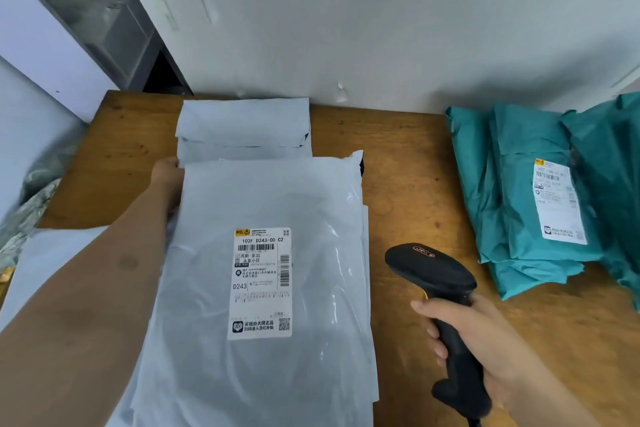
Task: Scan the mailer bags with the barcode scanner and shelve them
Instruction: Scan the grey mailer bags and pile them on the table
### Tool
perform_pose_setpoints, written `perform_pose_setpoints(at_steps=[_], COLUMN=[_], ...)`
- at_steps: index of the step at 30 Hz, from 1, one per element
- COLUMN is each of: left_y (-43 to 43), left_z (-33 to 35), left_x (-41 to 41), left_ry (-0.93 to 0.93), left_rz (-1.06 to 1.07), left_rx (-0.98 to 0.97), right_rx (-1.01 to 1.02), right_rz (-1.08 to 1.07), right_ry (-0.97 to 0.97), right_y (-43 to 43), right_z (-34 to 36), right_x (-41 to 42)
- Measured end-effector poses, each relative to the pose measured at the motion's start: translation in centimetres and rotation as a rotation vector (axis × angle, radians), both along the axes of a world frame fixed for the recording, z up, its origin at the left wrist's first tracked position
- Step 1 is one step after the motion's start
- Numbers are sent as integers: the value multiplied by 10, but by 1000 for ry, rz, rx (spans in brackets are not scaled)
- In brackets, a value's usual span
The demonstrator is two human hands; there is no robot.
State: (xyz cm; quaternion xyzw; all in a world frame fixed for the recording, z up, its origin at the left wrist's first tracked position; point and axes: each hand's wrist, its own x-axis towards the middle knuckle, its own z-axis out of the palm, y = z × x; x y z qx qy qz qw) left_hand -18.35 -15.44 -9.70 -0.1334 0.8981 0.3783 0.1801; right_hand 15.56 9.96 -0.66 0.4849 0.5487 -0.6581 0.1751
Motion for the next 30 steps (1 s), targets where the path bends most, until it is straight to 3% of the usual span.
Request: perform_pose_setpoints(at_steps=[3,12,16,26,30], left_y=[4,19,37,92,118], left_z=[21,131,181,247,248], left_x=[1,56,121,221,256], left_ry=[128,755,1001,1184,1022], left_rz=[53,-65,-199,-306,-487], left_rx=[179,102,215,653,856], right_rx=[4,25,25,49,95], right_rz=[12,21,-23,-195,-275], right_ry=[59,208,250,314,312], right_y=[-3,-13,-17,-3,3], right_z=[7,39,48,56,53], right_x=[1,29,48,103,127])
